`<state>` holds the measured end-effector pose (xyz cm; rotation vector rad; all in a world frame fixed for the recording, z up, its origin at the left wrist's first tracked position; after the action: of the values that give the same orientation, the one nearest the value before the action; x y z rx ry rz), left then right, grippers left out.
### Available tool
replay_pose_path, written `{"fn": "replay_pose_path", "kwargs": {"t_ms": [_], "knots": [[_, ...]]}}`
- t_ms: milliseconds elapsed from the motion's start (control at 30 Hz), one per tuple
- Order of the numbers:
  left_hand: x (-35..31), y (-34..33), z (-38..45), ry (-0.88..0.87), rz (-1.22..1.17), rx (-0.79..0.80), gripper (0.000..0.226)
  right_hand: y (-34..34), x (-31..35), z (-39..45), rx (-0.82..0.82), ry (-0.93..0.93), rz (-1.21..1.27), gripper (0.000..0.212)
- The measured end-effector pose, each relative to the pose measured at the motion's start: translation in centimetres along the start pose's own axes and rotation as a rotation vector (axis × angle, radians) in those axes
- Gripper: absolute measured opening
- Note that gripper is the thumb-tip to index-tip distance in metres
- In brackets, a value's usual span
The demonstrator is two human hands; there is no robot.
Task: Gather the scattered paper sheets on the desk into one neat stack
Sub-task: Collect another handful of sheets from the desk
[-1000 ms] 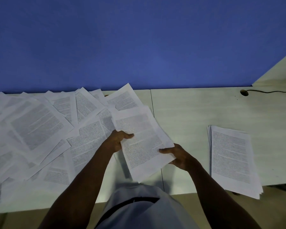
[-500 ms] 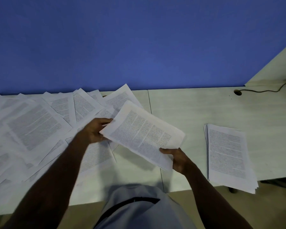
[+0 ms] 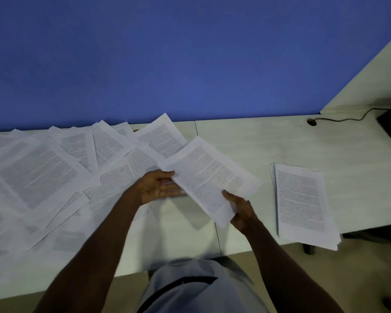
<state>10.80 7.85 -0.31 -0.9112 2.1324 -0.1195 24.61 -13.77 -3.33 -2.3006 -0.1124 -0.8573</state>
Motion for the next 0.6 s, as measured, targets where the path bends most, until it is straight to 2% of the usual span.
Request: {"fn": "replay_pose_path", "kwargs": {"t_ms": [200, 367, 533, 600], "knots": [[1.6, -6.0, 3.1, -0.17, 0.272, -0.162, 0.039, 1.0, 1.1, -1.0, -0.063, 0.084, 0.069, 0.058], [1.9, -8.7, 6.1, -0.156, 0.398, -0.117, 0.045, 11.1, 6.2, -2.8, -0.44, 0.077, 0.051, 0.033], [3.3, -17.4, 10.7, -0.178, 0.427, -0.347, 0.042, 20.1, 12.6, -6.3, -0.59, 0.219, 0.069, 0.026], [4.9, -23.0, 12.5, -0.2, 0.54, -0.316, 0.038, 24.2, 14.3, -7.8, -0.672, 0.263, 0.078, 0.024]]}}
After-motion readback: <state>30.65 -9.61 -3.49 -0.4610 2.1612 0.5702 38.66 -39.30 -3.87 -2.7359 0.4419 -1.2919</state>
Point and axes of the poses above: each hand's wrist, its own z-axis towards the middle knuckle, its own y-axis out of the back of the hand, x = y × z, the point moved 10 cm from there along z, towards the middle knuckle, and after that the axes turned 9 degrees about z, right-handed, at the moved point
